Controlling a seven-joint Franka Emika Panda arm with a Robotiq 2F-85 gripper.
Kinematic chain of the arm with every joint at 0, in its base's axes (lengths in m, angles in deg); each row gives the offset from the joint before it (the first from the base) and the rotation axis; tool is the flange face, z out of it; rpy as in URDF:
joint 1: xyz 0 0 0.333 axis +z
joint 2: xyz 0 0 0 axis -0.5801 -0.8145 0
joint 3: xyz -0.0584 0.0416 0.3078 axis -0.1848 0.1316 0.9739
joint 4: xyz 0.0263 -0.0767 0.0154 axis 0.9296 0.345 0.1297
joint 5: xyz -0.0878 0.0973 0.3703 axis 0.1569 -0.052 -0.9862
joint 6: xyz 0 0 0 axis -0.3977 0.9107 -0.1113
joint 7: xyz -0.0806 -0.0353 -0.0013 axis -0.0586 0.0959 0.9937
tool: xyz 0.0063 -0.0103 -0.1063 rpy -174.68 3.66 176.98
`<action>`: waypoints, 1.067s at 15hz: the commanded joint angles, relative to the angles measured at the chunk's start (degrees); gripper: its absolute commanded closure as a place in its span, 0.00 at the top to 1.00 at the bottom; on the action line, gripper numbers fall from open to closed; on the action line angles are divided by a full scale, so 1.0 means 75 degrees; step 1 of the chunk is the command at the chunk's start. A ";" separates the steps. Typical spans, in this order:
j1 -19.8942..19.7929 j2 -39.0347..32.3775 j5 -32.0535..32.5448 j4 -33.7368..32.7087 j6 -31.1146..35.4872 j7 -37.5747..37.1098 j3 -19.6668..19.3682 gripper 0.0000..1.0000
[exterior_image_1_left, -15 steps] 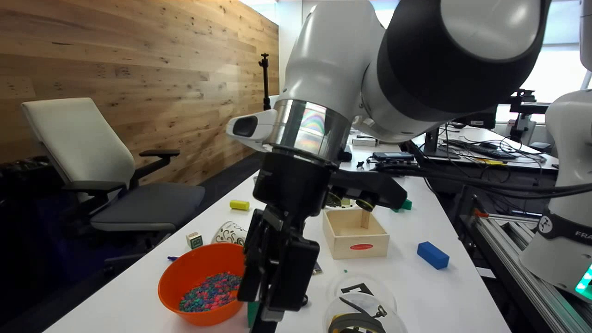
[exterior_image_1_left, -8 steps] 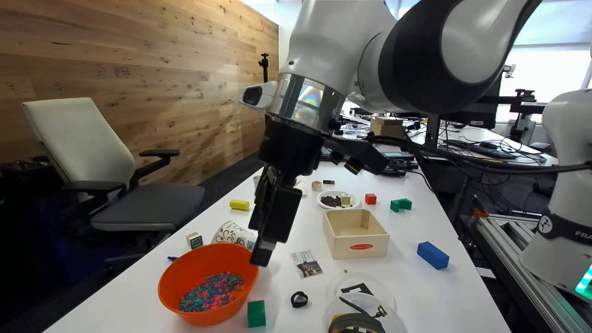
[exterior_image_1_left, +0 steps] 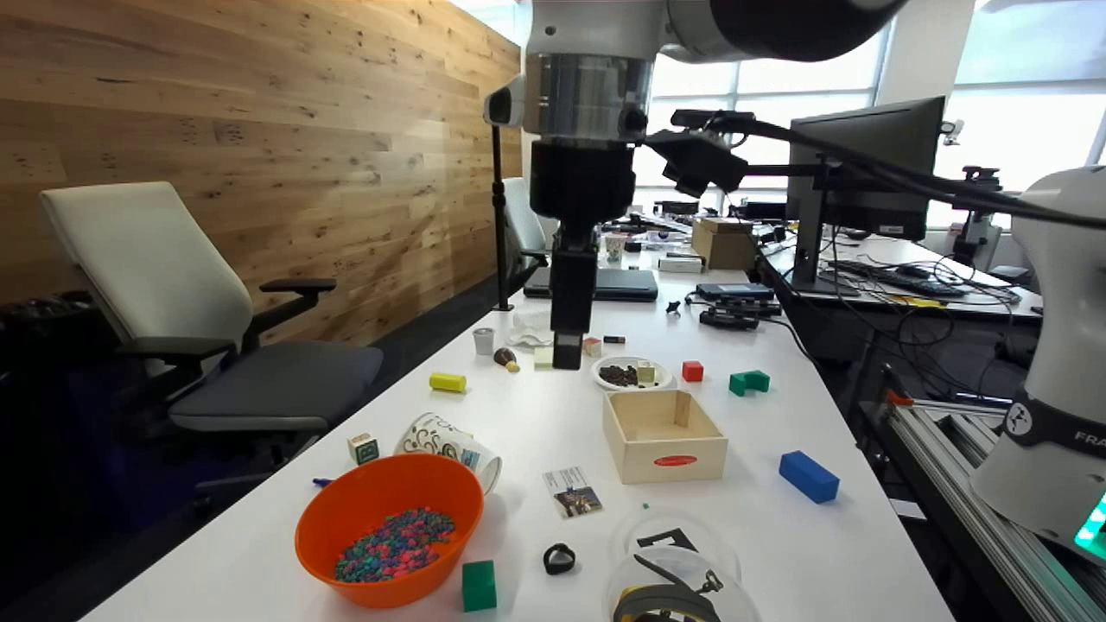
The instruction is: Put the brown object and panda in the white container on the left then close the container.
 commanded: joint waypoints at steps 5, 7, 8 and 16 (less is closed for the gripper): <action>-0.0904 0.0255 -0.1248 -0.1069 -0.2330 0.1331 0.0036 1.00; -0.0915 0.0291 -0.0982 -0.0934 -0.2145 0.1058 0.0138 1.00; -0.1019 0.0282 -0.1158 -0.0940 -0.2144 0.1260 0.0094 1.00; -0.1093 0.0255 -0.1265 -0.0941 -0.2144 0.1401 0.0091 1.00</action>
